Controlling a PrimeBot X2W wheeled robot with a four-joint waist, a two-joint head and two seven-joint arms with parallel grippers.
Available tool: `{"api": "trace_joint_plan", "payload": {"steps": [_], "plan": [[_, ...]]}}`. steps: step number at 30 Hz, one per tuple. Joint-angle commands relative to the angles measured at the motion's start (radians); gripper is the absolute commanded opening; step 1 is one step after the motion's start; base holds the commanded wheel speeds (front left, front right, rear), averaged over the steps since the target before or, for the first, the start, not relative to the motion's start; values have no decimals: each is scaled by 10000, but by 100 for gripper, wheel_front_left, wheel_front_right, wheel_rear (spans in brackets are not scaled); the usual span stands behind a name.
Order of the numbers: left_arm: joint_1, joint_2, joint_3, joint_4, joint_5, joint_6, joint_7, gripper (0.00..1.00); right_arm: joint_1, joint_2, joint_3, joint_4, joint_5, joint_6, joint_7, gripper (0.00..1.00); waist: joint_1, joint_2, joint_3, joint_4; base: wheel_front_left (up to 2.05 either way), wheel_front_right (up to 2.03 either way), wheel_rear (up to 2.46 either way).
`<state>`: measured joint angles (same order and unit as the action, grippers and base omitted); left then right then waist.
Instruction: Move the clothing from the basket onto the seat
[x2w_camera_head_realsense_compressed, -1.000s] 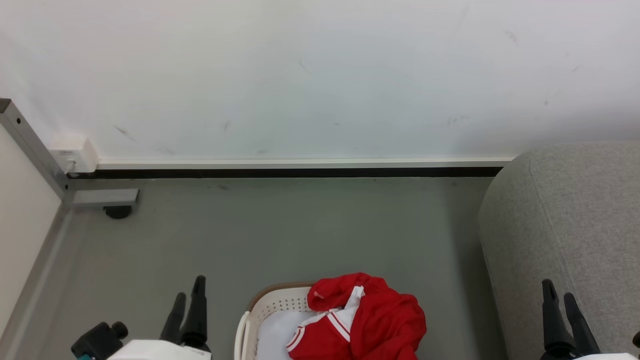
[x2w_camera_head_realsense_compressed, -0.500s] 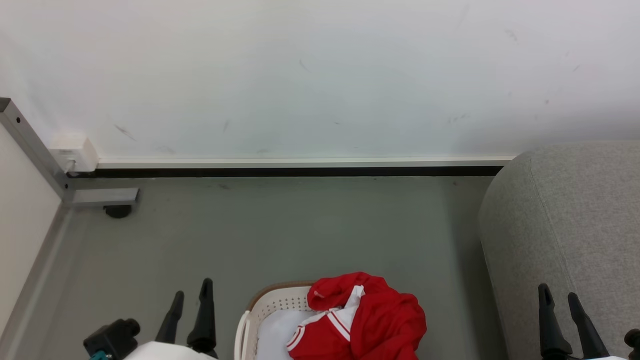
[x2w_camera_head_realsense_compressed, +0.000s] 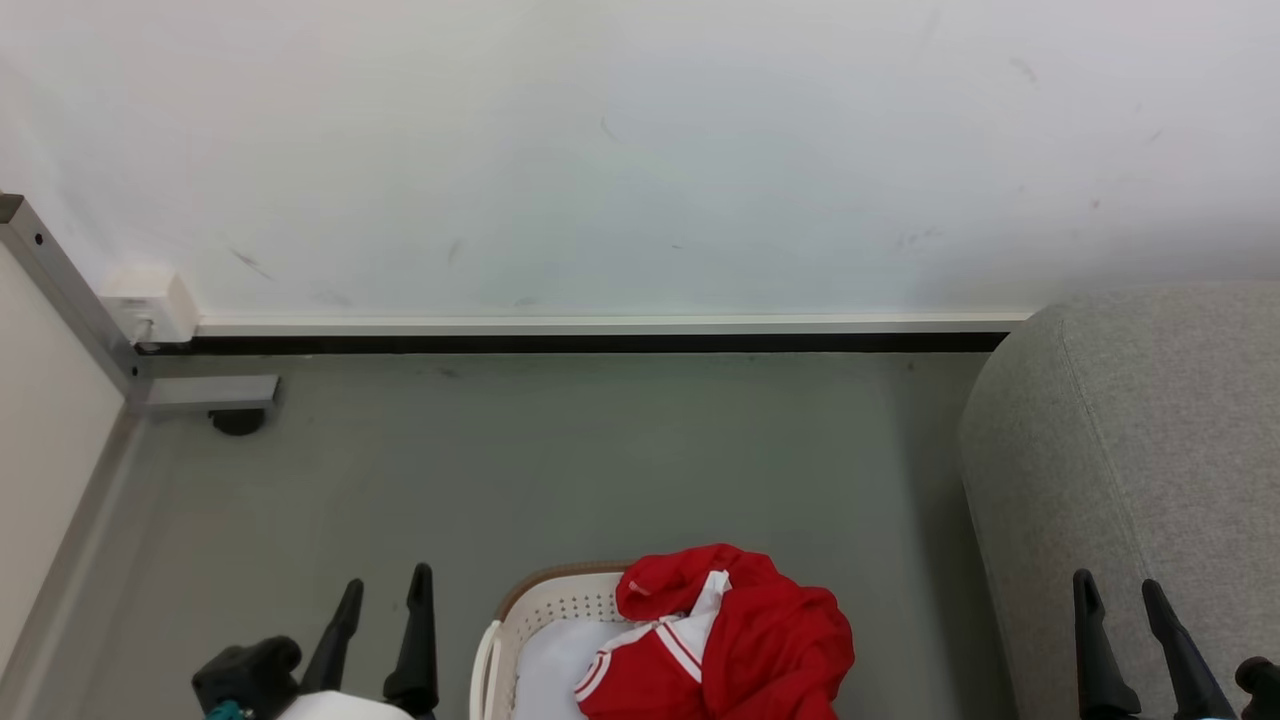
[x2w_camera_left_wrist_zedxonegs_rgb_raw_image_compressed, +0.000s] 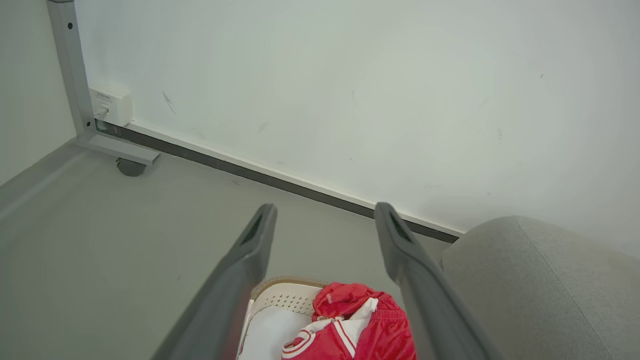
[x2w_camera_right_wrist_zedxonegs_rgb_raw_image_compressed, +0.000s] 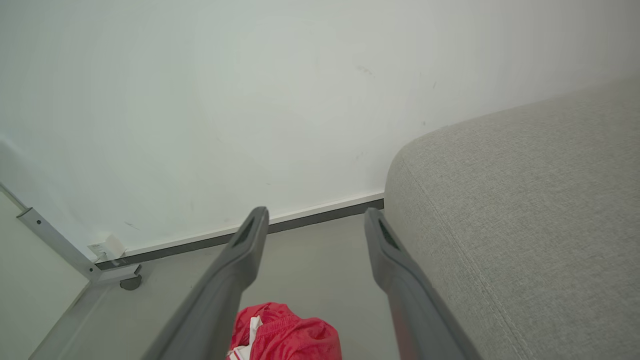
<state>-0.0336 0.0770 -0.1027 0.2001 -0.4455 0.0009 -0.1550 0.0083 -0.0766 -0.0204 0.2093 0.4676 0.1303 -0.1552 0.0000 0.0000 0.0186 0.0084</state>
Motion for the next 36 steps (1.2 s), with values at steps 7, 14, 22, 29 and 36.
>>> {"api": "trace_joint_plan", "payload": {"steps": [7, 14, 22, 29, 36], "plan": [[12, 220, -181, -191, 933, 203, -275, 100, 100, -133, -30, 0, -918, 5, -260, 100, 0, 0, 27, 1, 0, 0, 0], [78, 268, -325, -335, 1567, 356, -413, 100, 172, -148, -49, 35, -1560, 5, -430, 100, 0, 0, 48, -18, 0, 0, 0], [99, 305, -438, -366, 2149, 452, -572, 100, 229, -141, -37, 36, -2121, 6, -569, 100, 0, 0, 110, -35, 0, 0, 0], [122, 304, -500, -286, 2665, 434, -724, 100, 323, -116, -107, 126, -2584, 6, -716, 100, 0, 0, 145, -41, 0, 0, 0], [137, 290, -522, -301, 3206, 461, -868, 100, 355, -84, -237, 294, -3002, 7, -859, 100, 0, 0, 192, -61, 0, 0, 0]]}}
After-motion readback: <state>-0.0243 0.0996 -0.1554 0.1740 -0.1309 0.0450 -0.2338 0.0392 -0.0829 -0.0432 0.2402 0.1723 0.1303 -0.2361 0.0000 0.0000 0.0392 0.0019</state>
